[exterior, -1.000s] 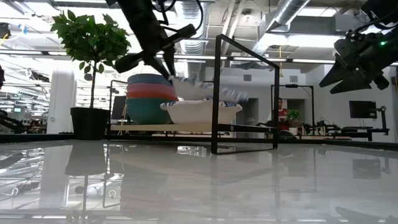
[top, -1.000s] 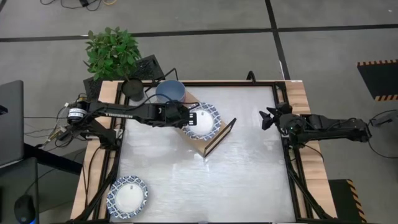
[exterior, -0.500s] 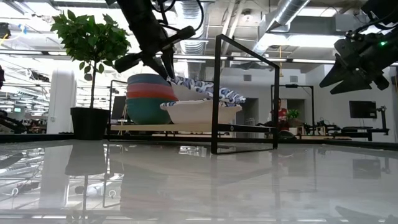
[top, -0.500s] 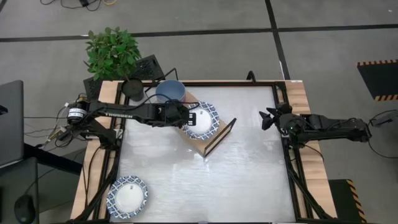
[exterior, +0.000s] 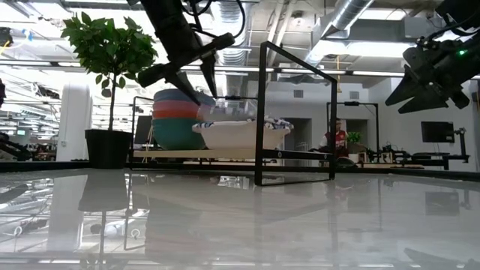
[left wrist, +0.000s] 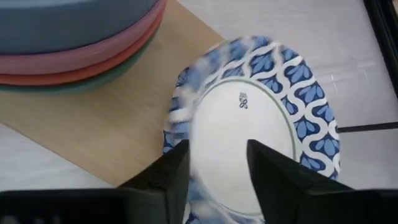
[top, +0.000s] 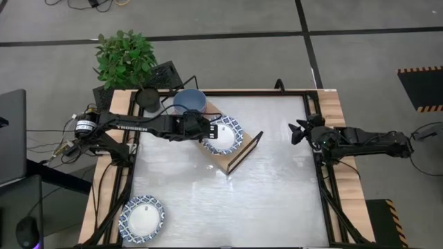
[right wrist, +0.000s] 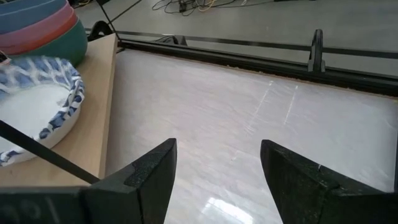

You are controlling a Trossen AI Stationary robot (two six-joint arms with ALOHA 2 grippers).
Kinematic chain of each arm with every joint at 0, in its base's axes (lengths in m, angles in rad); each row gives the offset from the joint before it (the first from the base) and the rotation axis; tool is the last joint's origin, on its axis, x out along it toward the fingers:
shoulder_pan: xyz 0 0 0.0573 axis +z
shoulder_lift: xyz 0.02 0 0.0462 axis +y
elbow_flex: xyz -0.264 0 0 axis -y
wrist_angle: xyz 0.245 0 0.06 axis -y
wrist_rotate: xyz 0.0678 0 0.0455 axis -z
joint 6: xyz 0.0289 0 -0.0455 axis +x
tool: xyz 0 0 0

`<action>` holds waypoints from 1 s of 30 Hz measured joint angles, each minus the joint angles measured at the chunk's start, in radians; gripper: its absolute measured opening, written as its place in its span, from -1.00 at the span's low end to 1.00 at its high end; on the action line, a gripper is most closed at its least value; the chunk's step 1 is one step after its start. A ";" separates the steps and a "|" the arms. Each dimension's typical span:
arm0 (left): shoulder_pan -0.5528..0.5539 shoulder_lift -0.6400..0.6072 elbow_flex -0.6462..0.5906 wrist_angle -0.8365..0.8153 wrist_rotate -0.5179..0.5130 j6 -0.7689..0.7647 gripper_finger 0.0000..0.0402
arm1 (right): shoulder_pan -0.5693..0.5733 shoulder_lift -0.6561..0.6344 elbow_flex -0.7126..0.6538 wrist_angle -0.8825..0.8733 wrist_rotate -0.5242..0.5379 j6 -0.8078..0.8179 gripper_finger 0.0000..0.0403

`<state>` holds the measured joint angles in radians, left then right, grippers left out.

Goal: Place and stack bowls onto a shelf
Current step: Stack the top left patterned blue bowl on the patterned blue bowl on the shelf

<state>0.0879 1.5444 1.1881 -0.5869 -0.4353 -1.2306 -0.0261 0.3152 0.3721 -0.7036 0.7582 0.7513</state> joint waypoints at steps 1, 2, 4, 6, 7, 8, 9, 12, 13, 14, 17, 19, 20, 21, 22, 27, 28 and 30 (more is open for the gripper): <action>0.000 0.000 0.000 0.000 0.000 0.009 -0.25 | 0.000 0.000 0.000 0.000 0.000 0.000 0.29; 0.000 0.000 0.000 -0.002 0.000 0.020 -0.20 | 0.000 0.000 0.000 0.000 0.000 0.000 0.29; 0.000 0.000 0.000 -0.007 0.003 0.041 -0.13 | 0.000 0.000 0.000 0.000 0.000 0.000 0.29; 0.000 0.000 0.000 -0.010 0.011 0.057 -0.07 | 0.000 0.000 0.000 0.000 0.000 0.000 0.29; 0.000 0.000 0.000 -0.010 0.022 0.070 -0.04 | 0.000 0.000 0.000 0.000 0.000 0.000 0.29; 0.000 0.000 0.000 -0.014 0.045 0.082 -0.02 | 0.000 0.000 0.000 0.000 0.000 0.000 0.29; 0.000 0.000 0.002 -0.026 0.077 0.102 0.00 | 0.000 0.000 0.000 0.000 0.000 0.000 0.29; 0.000 0.000 0.027 -0.103 0.191 0.198 0.04 | 0.000 0.000 0.000 0.000 0.000 0.000 0.29; -0.005 0.000 0.040 -0.130 0.231 0.228 0.05 | 0.000 0.000 0.000 0.000 0.000 0.000 0.29; -0.013 -0.001 0.052 -0.158 0.268 0.259 0.05 | 0.000 0.000 0.000 0.000 0.000 0.000 0.29; -0.053 -0.001 0.095 -0.242 0.349 0.368 0.05 | 0.000 0.000 -0.001 0.000 0.000 0.000 0.29; -0.091 -0.001 0.133 -0.312 0.367 0.432 0.05 | 0.000 0.000 -0.001 -0.001 0.000 0.000 0.29; -0.113 -0.002 0.150 -0.345 0.368 0.457 0.05 | 0.000 0.000 -0.001 -0.001 0.000 0.000 0.29; -0.138 -0.002 0.163 -0.374 0.368 0.477 0.05 | 0.000 0.000 -0.001 -0.001 0.000 0.000 0.29; -0.165 -0.002 0.173 -0.398 0.365 0.490 0.05 | 0.000 0.000 -0.001 -0.001 0.000 0.000 0.29; -0.343 -0.002 0.182 -0.445 0.350 0.462 0.05 | 0.000 0.000 -0.001 -0.001 0.000 0.000 0.29; -0.383 -0.002 0.176 -0.449 0.347 0.447 0.05 | 0.000 0.000 -0.001 -0.001 0.000 0.000 0.29; -0.461 -0.002 0.163 -0.450 0.332 0.392 0.05 | 0.000 0.000 -0.001 -0.001 0.000 0.000 0.29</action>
<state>-0.3729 1.5425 1.3510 -1.0367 -0.1030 -0.8390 -0.0261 0.3149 0.3710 -0.7044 0.7578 0.7509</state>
